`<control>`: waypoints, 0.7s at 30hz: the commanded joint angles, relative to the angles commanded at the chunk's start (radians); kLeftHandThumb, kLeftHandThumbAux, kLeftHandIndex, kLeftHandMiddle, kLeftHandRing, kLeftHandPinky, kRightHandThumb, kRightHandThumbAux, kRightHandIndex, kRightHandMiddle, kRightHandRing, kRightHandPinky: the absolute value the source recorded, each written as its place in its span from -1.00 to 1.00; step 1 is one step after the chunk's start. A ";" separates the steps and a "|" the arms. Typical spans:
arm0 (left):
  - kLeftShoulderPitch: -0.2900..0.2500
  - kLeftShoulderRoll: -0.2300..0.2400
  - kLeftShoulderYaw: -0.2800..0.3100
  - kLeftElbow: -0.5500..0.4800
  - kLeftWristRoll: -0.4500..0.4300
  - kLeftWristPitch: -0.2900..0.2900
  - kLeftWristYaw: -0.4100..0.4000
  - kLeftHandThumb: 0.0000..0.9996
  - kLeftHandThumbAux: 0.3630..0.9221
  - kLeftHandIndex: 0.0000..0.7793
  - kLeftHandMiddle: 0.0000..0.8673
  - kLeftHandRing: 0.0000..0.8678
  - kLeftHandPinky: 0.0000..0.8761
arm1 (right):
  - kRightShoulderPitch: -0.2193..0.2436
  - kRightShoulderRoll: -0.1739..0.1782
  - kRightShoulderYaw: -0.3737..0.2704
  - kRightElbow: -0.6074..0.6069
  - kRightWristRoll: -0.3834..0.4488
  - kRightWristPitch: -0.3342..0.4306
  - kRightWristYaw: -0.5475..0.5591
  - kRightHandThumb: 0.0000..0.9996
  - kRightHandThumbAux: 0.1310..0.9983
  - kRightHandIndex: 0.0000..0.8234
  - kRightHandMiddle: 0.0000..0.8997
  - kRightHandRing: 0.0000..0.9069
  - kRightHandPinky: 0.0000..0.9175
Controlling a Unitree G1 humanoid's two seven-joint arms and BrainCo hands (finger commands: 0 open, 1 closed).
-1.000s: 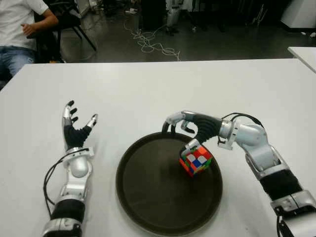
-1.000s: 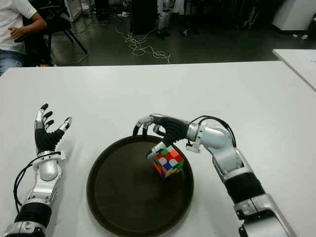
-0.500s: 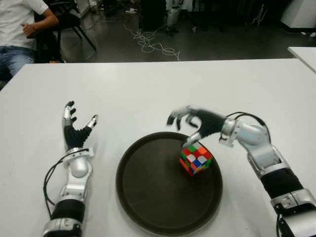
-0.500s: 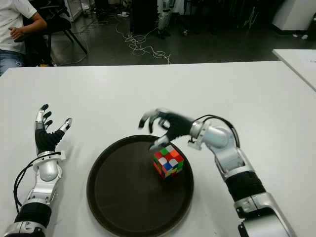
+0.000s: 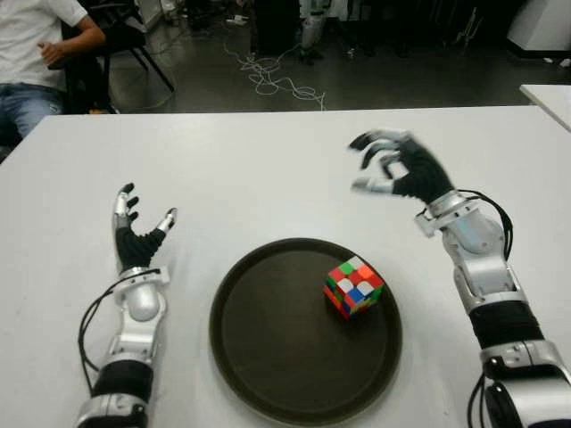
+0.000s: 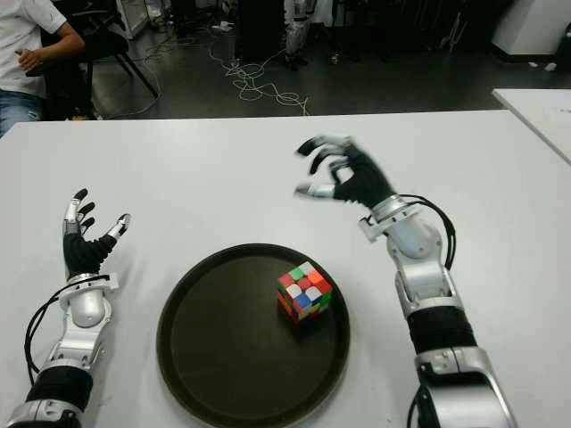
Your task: Pick up the Rubik's Cube and put it in the plate
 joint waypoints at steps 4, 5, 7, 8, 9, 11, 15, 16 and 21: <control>-0.007 0.004 0.001 0.012 -0.002 -0.004 -0.004 -1.00 0.40 -0.83 -0.77 -0.75 -0.71 | -0.012 -0.008 -0.030 0.093 -0.017 -0.016 -0.088 -0.71 0.44 0.43 0.76 0.81 0.77; -0.008 0.006 0.001 0.012 -0.004 -0.005 -0.006 -1.00 0.38 -0.83 -0.76 -0.74 -0.69 | -0.013 -0.008 -0.033 0.104 -0.021 -0.020 -0.101 -0.72 0.44 0.43 0.75 0.79 0.76; -0.009 0.006 0.002 0.013 -0.006 -0.008 -0.007 -1.00 0.37 -0.82 -0.76 -0.73 -0.66 | -0.009 -0.010 -0.039 0.128 -0.027 -0.027 -0.130 -0.73 0.46 0.41 0.73 0.78 0.74; -0.009 0.005 0.003 0.014 -0.007 -0.010 -0.007 -1.00 0.37 -0.82 -0.76 -0.73 -0.64 | -0.007 -0.010 -0.042 0.142 -0.031 -0.028 -0.147 -0.73 0.47 0.41 0.72 0.77 0.73; -0.009 0.005 0.003 0.016 -0.007 -0.013 -0.007 -1.00 0.36 -0.82 -0.76 -0.72 -0.63 | -0.006 -0.009 -0.043 0.153 -0.035 -0.031 -0.160 -0.72 0.49 0.39 0.70 0.75 0.72; -0.007 0.007 0.003 0.017 -0.010 -0.015 -0.013 -1.00 0.33 -0.83 -0.77 -0.74 -0.65 | -0.005 -0.001 -0.047 0.169 -0.041 -0.018 -0.201 -0.71 0.53 0.37 0.65 0.71 0.68; -0.006 0.012 0.004 0.013 -0.012 -0.010 -0.021 -1.00 0.31 -0.85 -0.80 -0.78 -0.72 | -0.002 0.013 -0.048 0.172 -0.050 -0.004 -0.250 -0.72 0.56 0.35 0.58 0.64 0.62; -0.006 0.012 0.004 0.012 -0.012 -0.008 -0.023 -1.00 0.30 -0.85 -0.80 -0.79 -0.73 | 0.003 0.019 -0.049 0.169 -0.051 -0.001 -0.265 -0.72 0.56 0.35 0.55 0.62 0.60; -0.003 0.014 0.007 0.011 -0.015 -0.008 -0.028 -1.00 0.30 -0.84 -0.79 -0.79 -0.75 | 0.038 0.041 -0.049 0.149 -0.053 -0.005 -0.305 -0.73 0.57 0.27 0.31 0.36 0.26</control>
